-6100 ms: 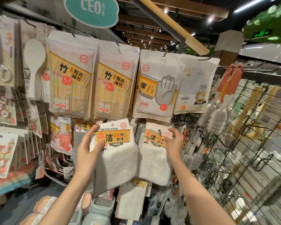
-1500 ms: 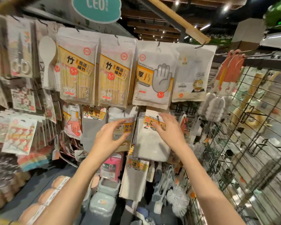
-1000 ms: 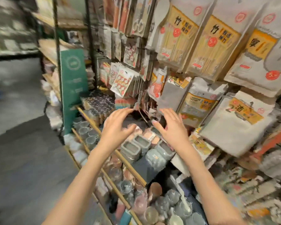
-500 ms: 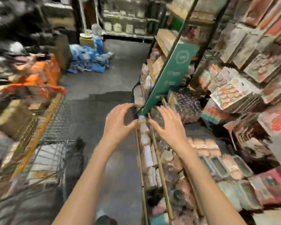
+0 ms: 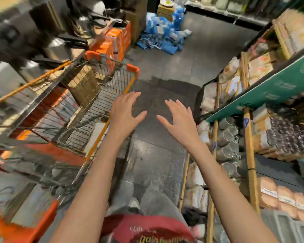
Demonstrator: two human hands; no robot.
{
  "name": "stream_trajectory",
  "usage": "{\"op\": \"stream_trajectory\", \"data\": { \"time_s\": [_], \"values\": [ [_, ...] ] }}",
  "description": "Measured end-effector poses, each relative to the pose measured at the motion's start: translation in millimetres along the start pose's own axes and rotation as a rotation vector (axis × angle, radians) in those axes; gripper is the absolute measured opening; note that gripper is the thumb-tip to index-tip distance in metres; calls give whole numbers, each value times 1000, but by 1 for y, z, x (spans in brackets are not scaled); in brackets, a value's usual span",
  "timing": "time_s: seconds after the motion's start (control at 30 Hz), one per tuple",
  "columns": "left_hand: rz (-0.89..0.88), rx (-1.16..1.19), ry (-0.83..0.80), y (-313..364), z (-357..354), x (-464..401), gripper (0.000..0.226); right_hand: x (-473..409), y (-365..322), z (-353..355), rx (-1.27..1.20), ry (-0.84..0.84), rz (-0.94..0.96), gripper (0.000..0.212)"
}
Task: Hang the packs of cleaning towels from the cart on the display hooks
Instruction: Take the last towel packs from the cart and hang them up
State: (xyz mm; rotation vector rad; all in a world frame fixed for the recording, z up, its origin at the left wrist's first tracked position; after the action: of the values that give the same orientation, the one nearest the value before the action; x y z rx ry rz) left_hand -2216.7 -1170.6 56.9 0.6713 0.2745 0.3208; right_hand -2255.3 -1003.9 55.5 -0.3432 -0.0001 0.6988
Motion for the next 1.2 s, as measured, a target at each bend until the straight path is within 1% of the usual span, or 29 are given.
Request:
{"op": "stream_trajectory", "data": {
  "time_s": [0.1,0.27,0.43,0.57,0.73,0.83,0.93,1.07,1.2],
  "values": [
    [88,-3,42,-35,11,-14,61,-36,-17,-18,8,-47,77,67],
    [243,18,162,-90,34,-26,59,-94,-48,-53,2,-134,221,68],
    [407,-21,206,-146,47,-45,60,-156,-71,-94,-36,-209,369,68],
    [555,-60,262,-195,51,-58,64,-210,-91,-136,-5,-292,540,64],
    [733,-159,281,-228,53,-86,64,-270,-109,-180,35,-425,748,69],
    [836,-122,313,-244,53,-92,67,-294,-121,-202,-45,-497,839,68],
    [946,-73,352,-265,54,-88,68,-314,-138,-232,-67,-559,941,68],
    [1121,-61,428,-290,59,-50,67,-312,-161,-283,-62,-703,1060,67],
    [1199,4,520,-306,60,-17,64,-304,-186,-337,-44,-813,1142,69]
  ]
}}
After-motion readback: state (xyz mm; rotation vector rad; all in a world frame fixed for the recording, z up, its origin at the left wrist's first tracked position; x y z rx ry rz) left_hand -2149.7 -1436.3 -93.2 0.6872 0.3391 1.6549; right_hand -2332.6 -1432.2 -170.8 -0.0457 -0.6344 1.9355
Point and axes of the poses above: each hand's wrist, its own x-axis away from the middle knuckle, its own z-axis out of the back of the hand, y = z × x, the point moved 8 cm from there along -x, towards the middle knuckle, and after that the axes turned 12 degrees about z, right-handed, at the moved point
